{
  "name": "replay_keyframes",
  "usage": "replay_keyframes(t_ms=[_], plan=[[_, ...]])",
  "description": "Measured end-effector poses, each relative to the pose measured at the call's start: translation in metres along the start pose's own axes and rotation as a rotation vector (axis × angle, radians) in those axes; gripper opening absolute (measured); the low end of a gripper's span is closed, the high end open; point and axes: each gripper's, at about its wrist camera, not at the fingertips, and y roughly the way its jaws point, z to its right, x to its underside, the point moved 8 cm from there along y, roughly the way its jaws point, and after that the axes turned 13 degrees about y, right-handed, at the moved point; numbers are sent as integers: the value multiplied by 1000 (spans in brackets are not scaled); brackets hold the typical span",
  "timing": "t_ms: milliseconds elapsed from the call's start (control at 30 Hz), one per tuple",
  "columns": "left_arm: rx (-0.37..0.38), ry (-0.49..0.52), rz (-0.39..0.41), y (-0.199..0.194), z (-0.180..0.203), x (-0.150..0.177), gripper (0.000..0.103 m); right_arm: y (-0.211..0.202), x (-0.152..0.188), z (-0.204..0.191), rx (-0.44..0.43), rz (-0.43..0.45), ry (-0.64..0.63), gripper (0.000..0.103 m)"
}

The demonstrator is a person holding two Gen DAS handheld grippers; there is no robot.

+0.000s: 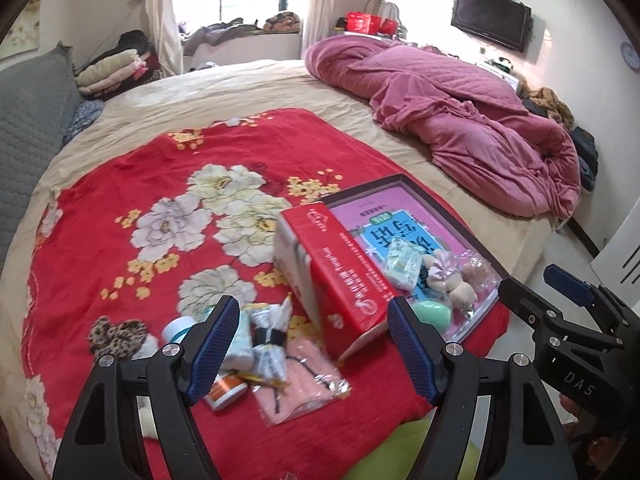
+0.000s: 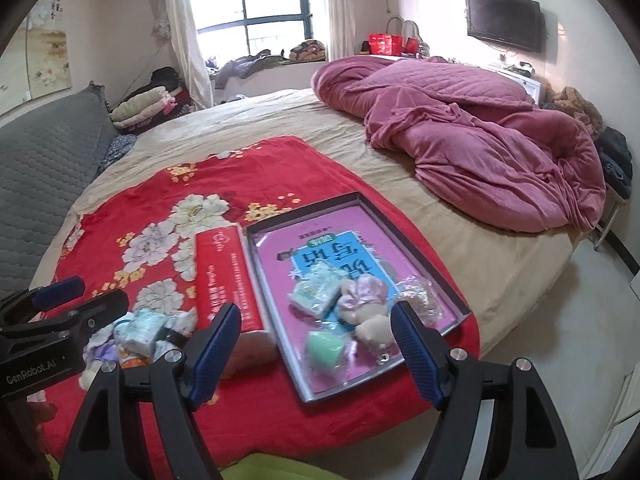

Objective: Organize soft objects
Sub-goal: 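Withdraw both open tools from the tray back toward the pile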

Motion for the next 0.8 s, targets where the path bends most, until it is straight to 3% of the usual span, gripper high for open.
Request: replay_keyframes(t_ms=[800], plan=[[-141, -152, -31, -60, -113, 98, 78, -16, 47, -111, -109, -39, -165, 77]])
